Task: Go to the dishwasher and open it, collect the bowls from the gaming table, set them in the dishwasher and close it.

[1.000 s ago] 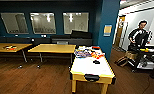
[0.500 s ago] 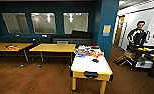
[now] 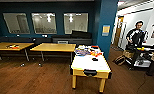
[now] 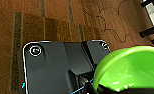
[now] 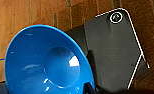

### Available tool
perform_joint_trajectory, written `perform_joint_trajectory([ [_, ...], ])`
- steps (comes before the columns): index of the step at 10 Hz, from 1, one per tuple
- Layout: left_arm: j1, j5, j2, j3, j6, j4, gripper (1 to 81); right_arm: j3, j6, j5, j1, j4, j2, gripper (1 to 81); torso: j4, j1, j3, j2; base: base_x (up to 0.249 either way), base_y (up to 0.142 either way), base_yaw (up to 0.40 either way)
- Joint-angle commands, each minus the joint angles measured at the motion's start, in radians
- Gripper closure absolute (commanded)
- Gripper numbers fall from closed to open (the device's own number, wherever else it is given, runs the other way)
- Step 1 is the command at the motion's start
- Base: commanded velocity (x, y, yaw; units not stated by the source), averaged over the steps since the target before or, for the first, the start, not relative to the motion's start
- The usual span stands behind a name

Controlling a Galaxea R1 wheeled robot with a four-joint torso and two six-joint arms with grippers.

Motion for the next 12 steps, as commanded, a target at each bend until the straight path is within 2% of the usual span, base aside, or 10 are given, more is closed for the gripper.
perform_joint_trajectory([
  [1,-0.052,0.015,-0.022,-0.003,0.005,0.008,81.1,0.007,-0.004,-0.035,0.045,-0.028,-0.009,81.1,0.000,0.002,0.000,0.000,0.000,0.000,0.000],
  [12,-0.039,0.003,-0.027,-0.006,0.006,0.008,81.1,0.005,-0.004,-0.035,0.042,-0.028,-0.009,81.1,0.000,0.002,0.000,0.000,0.000,0.000,0.000],
])
